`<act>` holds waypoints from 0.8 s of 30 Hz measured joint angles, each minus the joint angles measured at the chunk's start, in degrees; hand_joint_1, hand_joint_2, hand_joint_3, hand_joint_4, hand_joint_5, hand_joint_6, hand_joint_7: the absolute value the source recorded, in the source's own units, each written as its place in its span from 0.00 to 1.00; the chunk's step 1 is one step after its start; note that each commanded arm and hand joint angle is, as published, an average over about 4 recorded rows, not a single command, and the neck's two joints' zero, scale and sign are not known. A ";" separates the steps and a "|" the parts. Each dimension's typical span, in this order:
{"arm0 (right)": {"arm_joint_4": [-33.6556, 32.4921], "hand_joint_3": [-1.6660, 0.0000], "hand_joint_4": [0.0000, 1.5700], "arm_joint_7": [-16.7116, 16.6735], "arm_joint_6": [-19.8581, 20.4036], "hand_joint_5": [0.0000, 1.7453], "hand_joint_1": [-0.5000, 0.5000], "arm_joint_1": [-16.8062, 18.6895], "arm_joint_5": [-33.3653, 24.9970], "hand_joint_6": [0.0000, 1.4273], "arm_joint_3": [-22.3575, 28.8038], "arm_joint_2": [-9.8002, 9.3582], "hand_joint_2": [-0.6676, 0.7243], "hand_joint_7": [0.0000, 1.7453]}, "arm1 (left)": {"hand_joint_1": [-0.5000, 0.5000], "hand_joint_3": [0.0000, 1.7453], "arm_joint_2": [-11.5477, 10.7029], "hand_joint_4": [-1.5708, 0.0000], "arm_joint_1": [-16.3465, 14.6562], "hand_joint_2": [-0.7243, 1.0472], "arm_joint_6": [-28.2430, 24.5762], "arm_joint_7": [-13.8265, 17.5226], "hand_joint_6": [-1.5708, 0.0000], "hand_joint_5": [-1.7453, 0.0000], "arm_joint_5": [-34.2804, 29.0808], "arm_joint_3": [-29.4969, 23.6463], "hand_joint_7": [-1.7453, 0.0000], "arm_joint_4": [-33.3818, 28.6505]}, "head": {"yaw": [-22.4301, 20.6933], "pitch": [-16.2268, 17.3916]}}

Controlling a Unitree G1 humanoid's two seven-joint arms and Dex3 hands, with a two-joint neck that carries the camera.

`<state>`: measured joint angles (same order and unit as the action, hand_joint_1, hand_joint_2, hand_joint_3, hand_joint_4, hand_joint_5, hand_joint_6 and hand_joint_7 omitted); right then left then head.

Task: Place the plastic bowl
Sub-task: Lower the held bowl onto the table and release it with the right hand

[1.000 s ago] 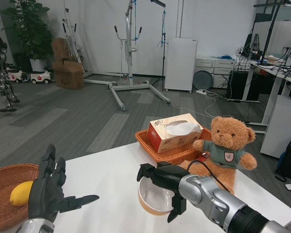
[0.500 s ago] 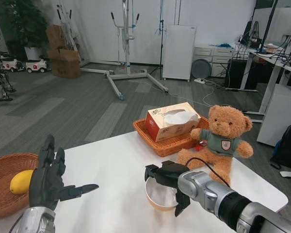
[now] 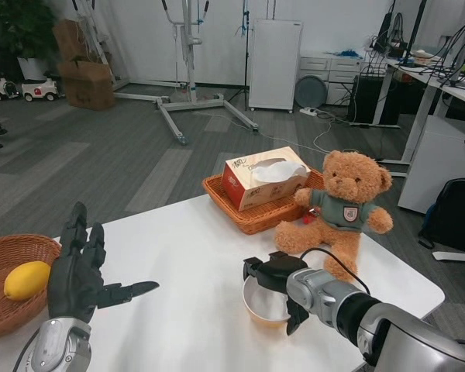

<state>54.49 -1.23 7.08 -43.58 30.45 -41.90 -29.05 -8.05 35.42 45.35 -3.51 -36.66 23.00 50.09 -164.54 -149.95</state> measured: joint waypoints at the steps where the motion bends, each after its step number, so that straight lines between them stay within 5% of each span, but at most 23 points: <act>1: 0.48 0.29 0.31 -0.07 0.00 0.58 0.10 -0.08 -0.48 0.85 -0.47 0.08 0.09 0.92 | 0.00 0.00 0.08 1.00 -0.03 0.45 0.00 0.00 1.00 1.00 0.00 0.01 1.00 -0.18 | 0.08 0.25; 4: 1.83 0.32 0.24 -0.21 -0.01 0.43 0.10 -0.36 -2.23 0.79 -1.98 0.34 0.15 0.85 | 0.00 0.00 0.24 1.00 -0.06 0.45 0.01 0.00 1.00 1.00 0.00 0.05 1.00 -0.37 | 0.23 0.73; 9: 3.03 0.33 0.11 -0.30 -0.42 0.01 0.12 -0.67 -4.91 0.65 -4.12 0.72 0.27 0.64 | 0.00 0.00 0.29 1.00 -0.11 0.45 0.01 0.00 1.00 1.00 0.00 0.08 1.00 -0.39 | 0.38 1.62; 14: 3.43 0.36 0.01 -0.31 -0.96 0.00 0.12 -0.86 -5.58 0.61 -5.07 0.74 0.32 0.56 | 0.00 0.00 0.29 1.00 -0.18 0.45 0.01 0.00 1.00 1.00 0.00 0.08 1.00 -0.39 | 0.41 2.11; 19: 3.89 0.49 0.00 -0.32 -1.21 0.00 0.11 -1.05 -5.75 0.58 -5.65 0.75 0.42 0.41 | 0.00 0.00 0.29 1.00 -0.29 0.45 0.01 0.00 1.00 1.00 0.00 0.08 1.00 -0.39 | 0.24 2.64; 24: 3.97 0.57 0.00 -0.32 -1.65 0.00 0.08 -1.25 -5.87 0.36 -6.19 0.76 0.45 0.34 | 0.00 0.00 0.29 1.00 -0.30 0.45 0.01 0.00 1.00 1.00 0.00 0.08 1.00 -0.39 | 0.12 2.75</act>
<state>58.46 -1.54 5.42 -44.83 24.58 -48.09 -28.29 -7.76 35.11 45.36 -3.51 -36.66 23.08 49.70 -164.42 -147.20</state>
